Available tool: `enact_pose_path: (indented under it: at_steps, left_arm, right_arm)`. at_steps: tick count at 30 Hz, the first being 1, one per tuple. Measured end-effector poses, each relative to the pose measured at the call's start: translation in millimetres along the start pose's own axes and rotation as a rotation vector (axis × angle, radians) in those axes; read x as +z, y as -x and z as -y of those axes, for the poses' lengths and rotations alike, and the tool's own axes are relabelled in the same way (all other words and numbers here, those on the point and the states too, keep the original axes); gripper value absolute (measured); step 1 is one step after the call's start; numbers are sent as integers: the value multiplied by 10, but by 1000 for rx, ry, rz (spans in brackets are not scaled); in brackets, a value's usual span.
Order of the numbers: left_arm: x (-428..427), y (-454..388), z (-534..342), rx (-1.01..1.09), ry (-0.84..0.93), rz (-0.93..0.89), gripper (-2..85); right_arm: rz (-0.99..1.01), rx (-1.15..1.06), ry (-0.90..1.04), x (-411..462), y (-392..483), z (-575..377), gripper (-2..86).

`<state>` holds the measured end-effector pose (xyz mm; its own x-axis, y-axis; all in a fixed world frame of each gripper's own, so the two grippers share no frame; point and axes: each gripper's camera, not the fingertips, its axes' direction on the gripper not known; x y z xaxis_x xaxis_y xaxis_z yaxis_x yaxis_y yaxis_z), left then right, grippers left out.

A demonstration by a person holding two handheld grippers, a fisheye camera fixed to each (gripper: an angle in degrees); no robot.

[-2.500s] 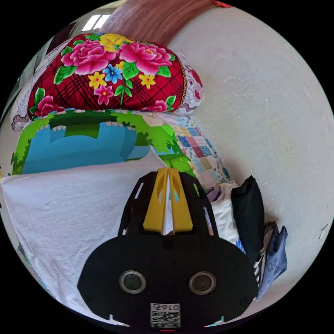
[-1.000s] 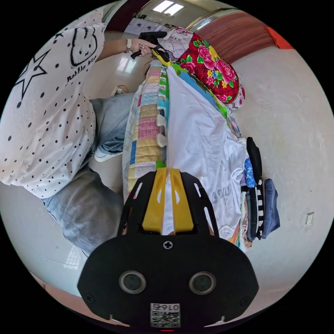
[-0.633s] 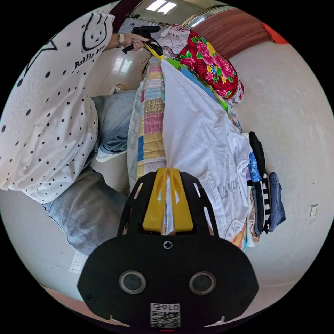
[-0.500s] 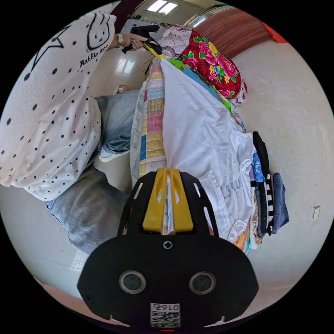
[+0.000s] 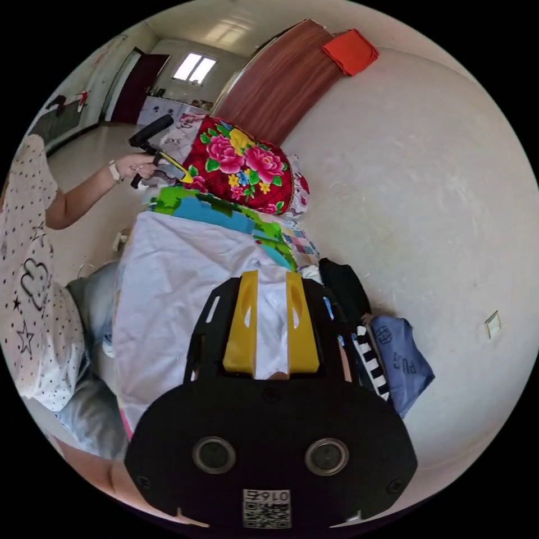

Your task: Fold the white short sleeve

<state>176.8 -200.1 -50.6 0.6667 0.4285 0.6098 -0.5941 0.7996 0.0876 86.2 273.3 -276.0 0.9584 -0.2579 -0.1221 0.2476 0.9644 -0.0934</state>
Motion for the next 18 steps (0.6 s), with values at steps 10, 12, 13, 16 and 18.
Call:
enact_pose_path:
  at_steps: [10, 12, 13, 16, 18]
  left_arm:
    - [3030, -279, 1405, 217, 592, 38, 73]
    - [3343, -255, 1398, 239, 624, 85, 75]
    - [3511, -213, 1412, 228, 637, 114, 69]
    - [3714, -126, 1507, 250, 645, 191, 14]
    - [3681, -44, 1621, 256, 610, 188, -1]
  right_arm:
    - [156, 335, 248, 2451, -725, 309, 79]
    - [178, 324, 210, 2678, -693, 115, 81]
    - [202, 359, 204, 2819, -763, 18, 83]
    - [335, 485, 218, 3128, -1007, -112, 84]
    - [386, 468, 182, 3254, -1017, -130, 81]
